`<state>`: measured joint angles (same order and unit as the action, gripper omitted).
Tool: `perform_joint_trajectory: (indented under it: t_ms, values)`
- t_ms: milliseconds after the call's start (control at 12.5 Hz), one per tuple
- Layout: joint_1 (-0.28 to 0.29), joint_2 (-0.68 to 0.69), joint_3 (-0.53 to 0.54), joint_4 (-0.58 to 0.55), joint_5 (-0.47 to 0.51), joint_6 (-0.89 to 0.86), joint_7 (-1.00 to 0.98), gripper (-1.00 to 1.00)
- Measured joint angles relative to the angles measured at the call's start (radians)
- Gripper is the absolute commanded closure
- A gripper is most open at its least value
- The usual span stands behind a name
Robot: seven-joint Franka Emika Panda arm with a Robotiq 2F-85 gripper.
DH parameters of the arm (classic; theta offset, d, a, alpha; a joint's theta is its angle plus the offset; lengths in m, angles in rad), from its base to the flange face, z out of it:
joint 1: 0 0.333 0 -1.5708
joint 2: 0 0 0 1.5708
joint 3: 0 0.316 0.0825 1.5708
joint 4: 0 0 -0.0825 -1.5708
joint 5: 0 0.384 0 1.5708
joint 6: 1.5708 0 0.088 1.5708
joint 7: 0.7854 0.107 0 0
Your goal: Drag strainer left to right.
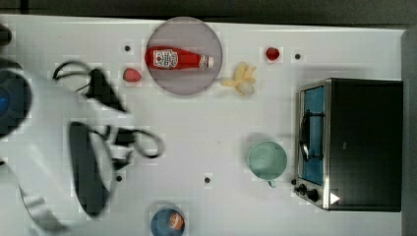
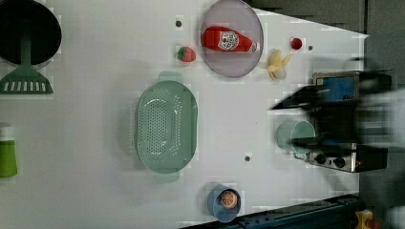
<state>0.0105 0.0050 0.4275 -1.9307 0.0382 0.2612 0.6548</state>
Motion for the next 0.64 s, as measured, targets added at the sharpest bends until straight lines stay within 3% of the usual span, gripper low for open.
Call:
perform_joint_trajectory:
  t_ms: [320, 640]
  values:
    - [0.052, 0.195, 0.127, -0.104, 0.018, 0.14, 0.368, -1.0]
    - [0.063, 0.256, 0.158, -0.153, -0.035, 0.445, 0.486, -1.0]
